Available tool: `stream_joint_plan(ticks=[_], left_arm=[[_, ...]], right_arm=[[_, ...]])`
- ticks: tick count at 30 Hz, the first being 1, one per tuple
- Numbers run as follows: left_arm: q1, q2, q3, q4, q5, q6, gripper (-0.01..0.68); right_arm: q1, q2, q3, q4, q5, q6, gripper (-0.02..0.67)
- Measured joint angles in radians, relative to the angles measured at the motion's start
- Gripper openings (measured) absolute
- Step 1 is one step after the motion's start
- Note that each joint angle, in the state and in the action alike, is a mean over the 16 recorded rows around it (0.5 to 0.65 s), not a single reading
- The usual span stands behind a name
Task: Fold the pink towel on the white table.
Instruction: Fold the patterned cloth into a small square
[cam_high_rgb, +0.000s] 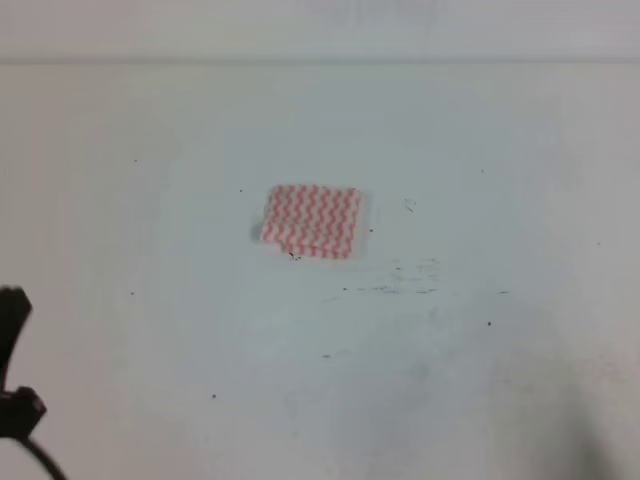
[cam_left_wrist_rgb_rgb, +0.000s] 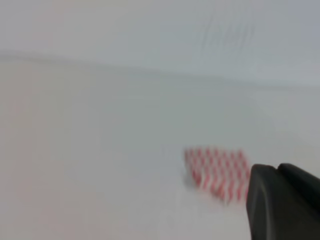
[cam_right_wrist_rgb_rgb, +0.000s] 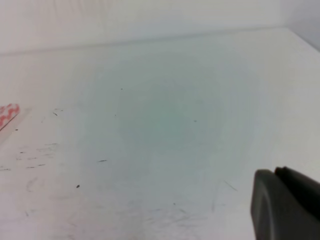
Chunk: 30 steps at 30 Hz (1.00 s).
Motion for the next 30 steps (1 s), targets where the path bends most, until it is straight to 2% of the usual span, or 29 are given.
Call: stream_joint_plan(ticks=[6, 11, 13, 19, 30], left_arm=[[0.075, -0.080, 0.165, -0.040, -0.278, -0.014, -0.001], [0.163, -0.174, 0.283, -0.064, -0.355, 0.025, -0.001], [0.195, -0.215, 0.310, -0.071, -0.330, 0.051, -0.001], [0.259, -0.335, 0.332, -0.068, -0.136, 0.131, -0.001], [0.275, -0.483, 0.337, -0.053, 0.119, 0.189, -0.001]], right_arm=[[0.000, 0.000, -0.004, 0.001, 0.003, 0.000, -0.018], [0.000, 0.002, 0.000, 0.000, 0.000, 0.000, -0.018], [0.000, 0.002, 0.001, 0.000, 0.001, 0.000, -0.018], [0.000, 0.005, 0.005, -0.001, -0.002, 0.000, -0.018], [0.000, 0.004, 0.006, -0.002, -0.005, 0.000, -0.018]])
